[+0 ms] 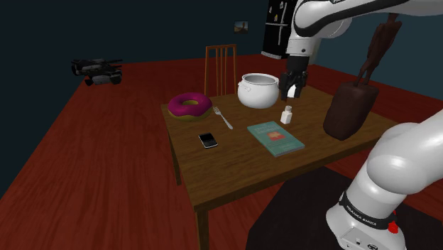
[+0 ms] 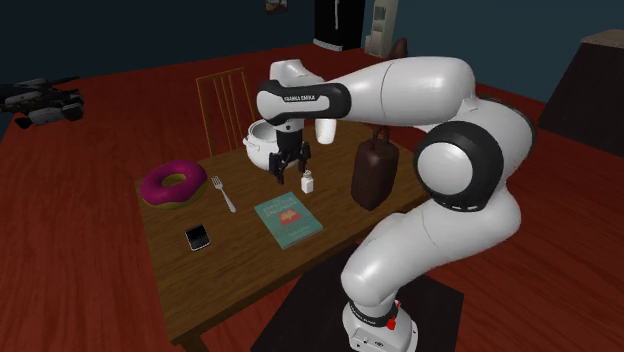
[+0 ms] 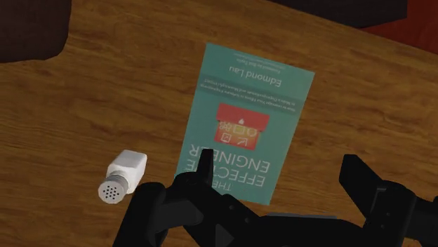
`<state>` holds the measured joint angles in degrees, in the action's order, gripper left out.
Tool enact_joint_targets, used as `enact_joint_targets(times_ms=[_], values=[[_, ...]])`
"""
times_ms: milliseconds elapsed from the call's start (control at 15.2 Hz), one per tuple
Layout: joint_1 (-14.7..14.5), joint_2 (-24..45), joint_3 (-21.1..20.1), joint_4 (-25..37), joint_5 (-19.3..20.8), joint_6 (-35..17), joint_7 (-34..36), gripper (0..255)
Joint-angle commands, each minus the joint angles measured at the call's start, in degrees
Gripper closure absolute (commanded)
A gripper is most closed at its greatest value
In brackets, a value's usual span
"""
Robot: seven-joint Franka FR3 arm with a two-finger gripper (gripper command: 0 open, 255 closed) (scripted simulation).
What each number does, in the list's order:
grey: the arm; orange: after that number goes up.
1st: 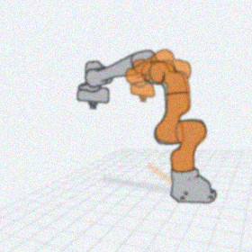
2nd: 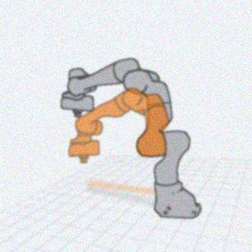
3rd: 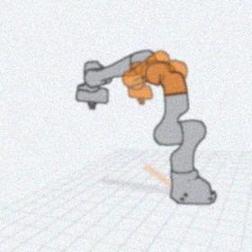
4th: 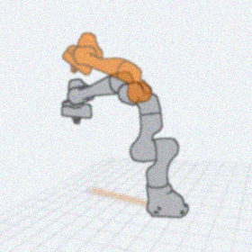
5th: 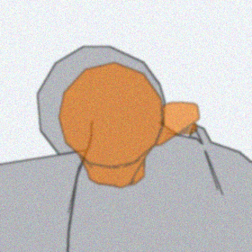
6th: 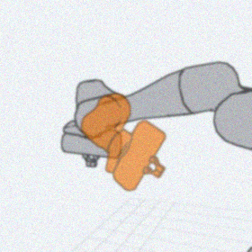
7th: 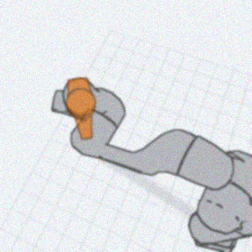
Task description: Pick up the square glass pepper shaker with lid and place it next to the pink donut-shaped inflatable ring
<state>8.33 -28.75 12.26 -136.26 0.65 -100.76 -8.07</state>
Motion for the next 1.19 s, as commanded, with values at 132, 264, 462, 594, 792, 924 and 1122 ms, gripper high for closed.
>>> enact_joint_targets(times_ms=[132,264,462,594,792,924,1122], values=[[1.3,6.93,4.21,2.32,0.3,-3.53,-4.51,0],[1.87,10.66,6.16,3.95,-0.03,-4.99,-6.8,0],[2.69,16.6,8.93,6.89,-1.12,-6.87,-10.41,0],[3.31,20.77,10.61,9.17,-2.27,-7.89,-12.93,0],[4.48,27.33,12.73,13.09,-4.57,-8.99,-16.83,0],[5.52,31.87,13.82,16.03,-6.43,-9.39,-19.45,0],[5.67,32.61,13.76,15.08,-6.83,-10.94,-19.84,0]])
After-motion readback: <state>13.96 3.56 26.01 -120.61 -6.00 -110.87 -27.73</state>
